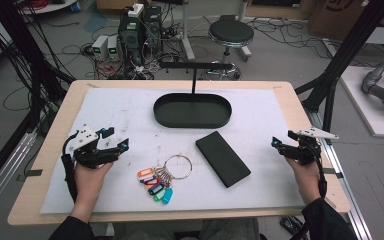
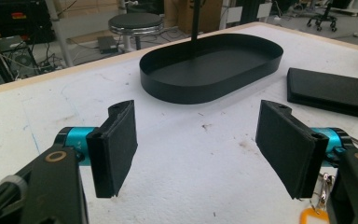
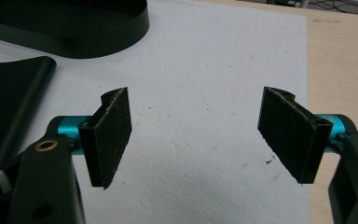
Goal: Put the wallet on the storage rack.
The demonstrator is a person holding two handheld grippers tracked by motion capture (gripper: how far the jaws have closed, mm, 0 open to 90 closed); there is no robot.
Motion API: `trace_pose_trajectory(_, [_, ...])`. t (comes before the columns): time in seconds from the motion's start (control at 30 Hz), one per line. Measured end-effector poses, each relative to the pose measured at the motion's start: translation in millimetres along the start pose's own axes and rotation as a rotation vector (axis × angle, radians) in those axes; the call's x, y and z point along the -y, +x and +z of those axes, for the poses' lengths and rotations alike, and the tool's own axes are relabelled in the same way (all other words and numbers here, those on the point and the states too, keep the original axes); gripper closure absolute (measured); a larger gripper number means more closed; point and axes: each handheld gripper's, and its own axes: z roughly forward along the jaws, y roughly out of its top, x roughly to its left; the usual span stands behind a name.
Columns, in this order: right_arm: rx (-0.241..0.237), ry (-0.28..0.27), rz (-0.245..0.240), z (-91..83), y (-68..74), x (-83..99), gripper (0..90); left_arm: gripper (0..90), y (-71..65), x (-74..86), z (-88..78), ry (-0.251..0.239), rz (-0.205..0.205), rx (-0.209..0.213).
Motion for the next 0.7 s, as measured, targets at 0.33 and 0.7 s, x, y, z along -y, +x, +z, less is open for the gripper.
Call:
trace_pose_trajectory(0.33, [0.007,-0.001,0.009,-2.9,-3.7,2.6,26.2,28.5,-3.4,-4.1,6.6,0.018,0.011,0.016])
trace_pose_trajectory(0.7, [0.016,-0.007,0.008,-7.3,-4.0,3.0,26.2,28.6,-14.1,-6.9,15.4,0.051,0.024,0.081])
